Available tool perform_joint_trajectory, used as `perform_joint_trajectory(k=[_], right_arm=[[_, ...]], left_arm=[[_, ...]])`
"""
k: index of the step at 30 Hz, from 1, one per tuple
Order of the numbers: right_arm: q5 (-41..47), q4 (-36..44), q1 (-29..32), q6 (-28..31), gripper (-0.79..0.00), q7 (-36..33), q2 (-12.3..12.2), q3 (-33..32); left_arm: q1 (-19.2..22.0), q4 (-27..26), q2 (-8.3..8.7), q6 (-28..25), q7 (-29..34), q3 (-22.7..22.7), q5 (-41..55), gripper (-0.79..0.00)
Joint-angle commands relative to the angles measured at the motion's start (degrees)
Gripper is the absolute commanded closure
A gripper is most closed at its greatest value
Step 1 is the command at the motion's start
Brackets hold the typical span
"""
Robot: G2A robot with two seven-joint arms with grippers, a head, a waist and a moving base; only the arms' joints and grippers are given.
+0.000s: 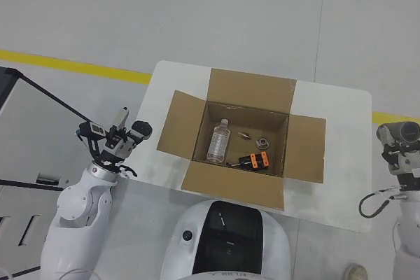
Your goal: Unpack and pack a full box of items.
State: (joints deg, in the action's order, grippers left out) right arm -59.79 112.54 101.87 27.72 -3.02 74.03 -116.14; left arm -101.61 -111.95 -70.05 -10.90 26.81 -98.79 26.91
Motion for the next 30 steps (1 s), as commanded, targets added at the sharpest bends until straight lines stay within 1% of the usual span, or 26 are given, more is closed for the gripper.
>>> perform_joint_trajectory(k=[1, 4, 6, 7, 22, 23, 24, 25, 27, 28, 30], right_arm=[[1.05, 4.57, -0.02, 0.09, 0.000, -3.23, 0.06, 3.36], [1.93, 9.03, 0.73, -0.55, 0.000, -7.03, 0.30, 10.01], [0.95, 9.64, 1.15, -2.19, 0.000, -8.17, 0.50, 14.26], [0.71, 9.51, 1.20, -2.56, 0.000, -8.32, 0.53, 14.92], [0.71, 9.06, 1.11, -2.25, 0.000, -8.55, 0.47, 15.33], [2.78, 8.25, 0.68, -2.38, 0.000, -8.56, 0.54, 16.44], [4.07, 7.69, -0.89, -2.03, 0.000, -9.42, 0.54, 17.97], [2.14, 7.22, -3.34, -0.83, 0.000, -11.25, 0.40, 19.93], [1.20, 2.05, -9.37, -0.54, 0.000, -14.19, 0.54, 25.94], [-1.00, -0.71, -12.85, 0.17, 0.000, -15.47, 0.63, 29.28], [-3.82, -7.37, -18.62, 0.11, 0.000, -15.19, 1.15, 35.91]], left_arm=[[0.00, 0.00, 0.00, 0.00, 0.00, 0.00, 0.00, -0.785], [0.00, 0.00, 0.00, 0.00, 0.00, 0.00, 0.00, -0.785], [0.00, 0.00, 0.00, 0.00, 0.00, 0.00, 0.00, -0.785], [0.00, 0.00, 0.00, 0.00, 0.00, 0.00, 0.00, -0.785], [0.00, 0.00, 0.00, 0.00, 0.00, 0.00, 0.00, -0.785], [0.00, 0.00, 0.00, 0.00, 0.00, 0.00, 0.00, -0.785], [0.00, 0.00, 0.00, 0.00, 0.00, 0.00, 0.00, -0.785], [0.00, 0.00, 0.00, 0.00, 0.00, 0.00, 0.00, -0.785], [0.00, 0.00, 0.00, 0.00, 0.00, 0.00, 0.00, -0.785], [0.00, 0.00, 0.00, 0.00, 0.00, 0.00, 0.00, -0.785], [0.00, 0.00, 0.00, 0.00, 0.00, 0.00, 0.00, -0.785]])
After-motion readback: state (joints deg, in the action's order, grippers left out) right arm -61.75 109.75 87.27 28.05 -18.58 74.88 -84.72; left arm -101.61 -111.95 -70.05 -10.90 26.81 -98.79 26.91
